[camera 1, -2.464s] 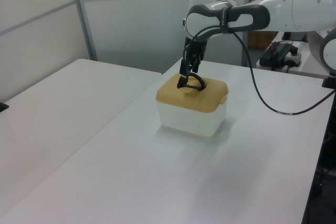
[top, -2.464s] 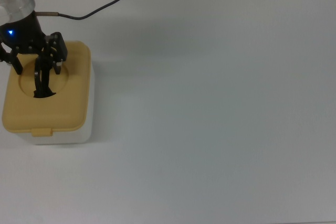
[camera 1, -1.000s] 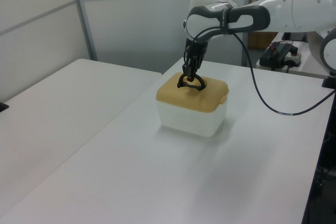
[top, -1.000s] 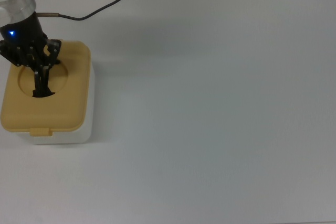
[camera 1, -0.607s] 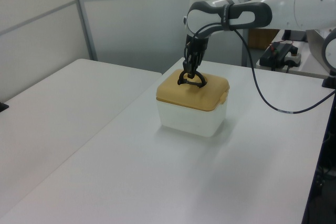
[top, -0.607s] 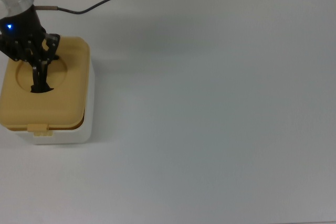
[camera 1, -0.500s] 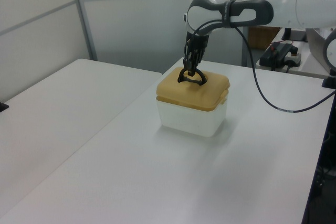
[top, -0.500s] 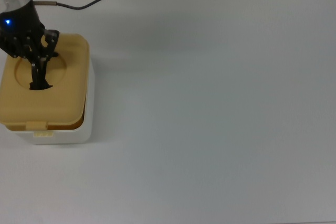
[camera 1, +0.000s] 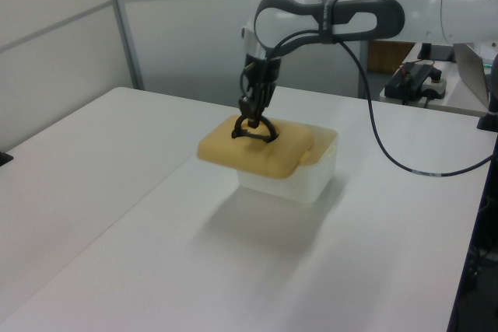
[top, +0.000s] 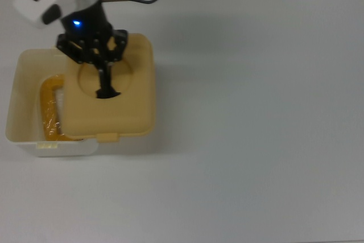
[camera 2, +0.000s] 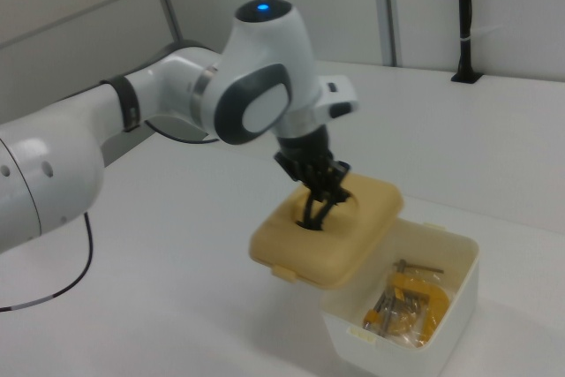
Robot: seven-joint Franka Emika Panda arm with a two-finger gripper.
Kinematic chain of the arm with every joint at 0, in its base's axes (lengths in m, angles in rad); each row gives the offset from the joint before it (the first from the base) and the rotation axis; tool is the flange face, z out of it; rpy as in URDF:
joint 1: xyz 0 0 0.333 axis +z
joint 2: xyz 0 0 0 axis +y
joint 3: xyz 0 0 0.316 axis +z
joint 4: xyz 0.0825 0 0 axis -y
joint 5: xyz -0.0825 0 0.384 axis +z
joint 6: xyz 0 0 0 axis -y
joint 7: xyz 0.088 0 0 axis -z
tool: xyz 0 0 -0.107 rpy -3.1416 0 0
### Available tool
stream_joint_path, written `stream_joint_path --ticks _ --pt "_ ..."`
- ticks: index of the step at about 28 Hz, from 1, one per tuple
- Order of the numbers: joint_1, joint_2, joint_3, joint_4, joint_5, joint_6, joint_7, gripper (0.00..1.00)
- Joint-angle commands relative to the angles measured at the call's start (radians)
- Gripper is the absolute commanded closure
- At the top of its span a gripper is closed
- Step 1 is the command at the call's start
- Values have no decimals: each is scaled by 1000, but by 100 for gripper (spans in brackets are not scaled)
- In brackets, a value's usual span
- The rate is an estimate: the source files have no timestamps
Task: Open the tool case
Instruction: 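Lift the tan lid off the white case by its handle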
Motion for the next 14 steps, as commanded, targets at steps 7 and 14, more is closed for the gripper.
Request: stream_joint_path --ticks 7,14 --pt "7 -13 121 -73 -106 2 139 100" --pt "31 -8 121 -191 -168 146 175 100"
